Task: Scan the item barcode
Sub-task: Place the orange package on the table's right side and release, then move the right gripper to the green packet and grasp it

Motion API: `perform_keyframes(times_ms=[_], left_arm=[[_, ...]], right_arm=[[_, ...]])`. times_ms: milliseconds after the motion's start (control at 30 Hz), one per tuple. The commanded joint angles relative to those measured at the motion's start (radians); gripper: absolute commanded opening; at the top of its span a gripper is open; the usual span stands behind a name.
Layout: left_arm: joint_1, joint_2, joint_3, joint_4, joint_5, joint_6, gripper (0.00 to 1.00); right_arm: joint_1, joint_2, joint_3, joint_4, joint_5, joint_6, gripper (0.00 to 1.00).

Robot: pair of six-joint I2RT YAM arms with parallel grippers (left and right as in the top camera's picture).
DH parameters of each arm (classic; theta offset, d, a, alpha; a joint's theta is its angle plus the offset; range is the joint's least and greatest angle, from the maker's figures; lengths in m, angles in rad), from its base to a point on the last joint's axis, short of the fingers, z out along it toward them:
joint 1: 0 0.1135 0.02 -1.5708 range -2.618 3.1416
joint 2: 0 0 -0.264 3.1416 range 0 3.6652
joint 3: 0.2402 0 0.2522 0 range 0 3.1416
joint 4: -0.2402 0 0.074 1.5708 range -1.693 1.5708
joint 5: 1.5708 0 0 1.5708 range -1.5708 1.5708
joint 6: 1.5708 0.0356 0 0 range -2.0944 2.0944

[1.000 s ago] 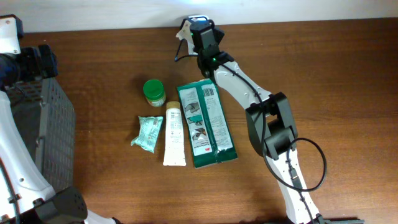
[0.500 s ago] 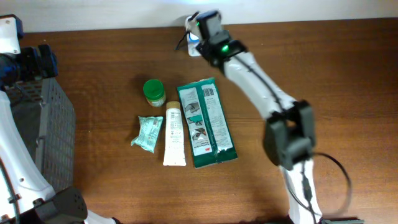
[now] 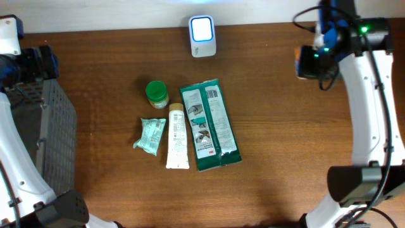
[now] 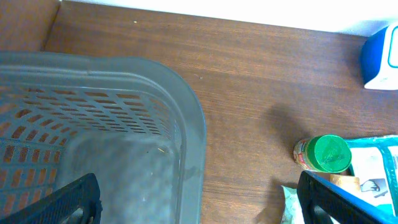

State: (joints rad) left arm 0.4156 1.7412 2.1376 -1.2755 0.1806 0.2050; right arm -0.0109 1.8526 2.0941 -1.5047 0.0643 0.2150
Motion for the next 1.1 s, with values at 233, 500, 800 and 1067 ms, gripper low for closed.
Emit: perform_keyframes(times_ms=[233,500,800,1067], left_arm=[[0.005,-0.001,-0.002,0.001,0.010,-0.009,0.99],[0.005,-0.001,-0.002,0.001,0.010,-0.009,0.99],[0.005,-0.001,-0.002,0.001,0.010,-0.009,0.99],[0.005,-0.001,-0.002,0.001,0.010,-0.009,0.99]], right_arm=[[-0.253,0.020,-0.478,0.235,-0.125,0.038,0.04],[-0.278,0.020,-0.668,0.369,-0.129,0.028,0.20],[-0.249,0.020,-0.474,0.216,-0.254,-0.131,0.73],[-0.082,0.043,-0.404,0.193,-0.462,-0.238,0.76]])
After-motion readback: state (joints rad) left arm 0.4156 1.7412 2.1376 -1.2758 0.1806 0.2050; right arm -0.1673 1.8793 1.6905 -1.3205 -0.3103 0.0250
